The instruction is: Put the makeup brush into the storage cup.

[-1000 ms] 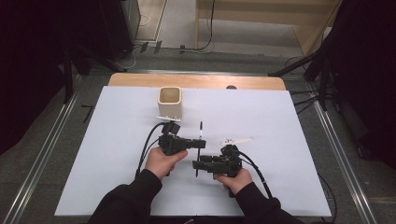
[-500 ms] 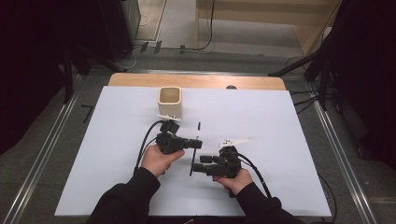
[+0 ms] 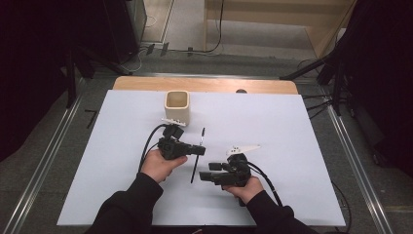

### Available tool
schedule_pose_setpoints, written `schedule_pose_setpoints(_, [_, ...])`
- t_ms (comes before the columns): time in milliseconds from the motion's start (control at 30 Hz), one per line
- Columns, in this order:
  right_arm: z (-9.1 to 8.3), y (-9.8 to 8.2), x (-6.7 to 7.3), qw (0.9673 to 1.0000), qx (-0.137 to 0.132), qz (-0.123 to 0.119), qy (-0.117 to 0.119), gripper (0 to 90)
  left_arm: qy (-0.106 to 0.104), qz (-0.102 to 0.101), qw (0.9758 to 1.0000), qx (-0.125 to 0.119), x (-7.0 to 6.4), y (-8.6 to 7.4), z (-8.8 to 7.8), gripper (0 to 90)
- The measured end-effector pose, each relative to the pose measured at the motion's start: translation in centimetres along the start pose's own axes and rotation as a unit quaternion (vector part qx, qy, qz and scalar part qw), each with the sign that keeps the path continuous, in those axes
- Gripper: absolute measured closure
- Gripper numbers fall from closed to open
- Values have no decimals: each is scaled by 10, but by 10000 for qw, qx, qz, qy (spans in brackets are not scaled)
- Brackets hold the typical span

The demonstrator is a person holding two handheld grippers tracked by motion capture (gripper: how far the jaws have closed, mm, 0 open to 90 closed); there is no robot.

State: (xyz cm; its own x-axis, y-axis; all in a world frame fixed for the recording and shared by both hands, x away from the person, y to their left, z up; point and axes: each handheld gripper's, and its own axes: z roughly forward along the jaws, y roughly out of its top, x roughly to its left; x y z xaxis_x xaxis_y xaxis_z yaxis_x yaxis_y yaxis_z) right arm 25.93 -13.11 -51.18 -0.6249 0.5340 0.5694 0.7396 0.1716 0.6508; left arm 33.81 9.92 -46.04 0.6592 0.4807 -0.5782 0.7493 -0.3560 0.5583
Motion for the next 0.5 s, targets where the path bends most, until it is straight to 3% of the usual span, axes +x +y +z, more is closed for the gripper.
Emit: schedule_pose_setpoints(500, [-2,1,0,9996,67,-214,-172,305,138,-55,9999,32,8,1,-18,853])
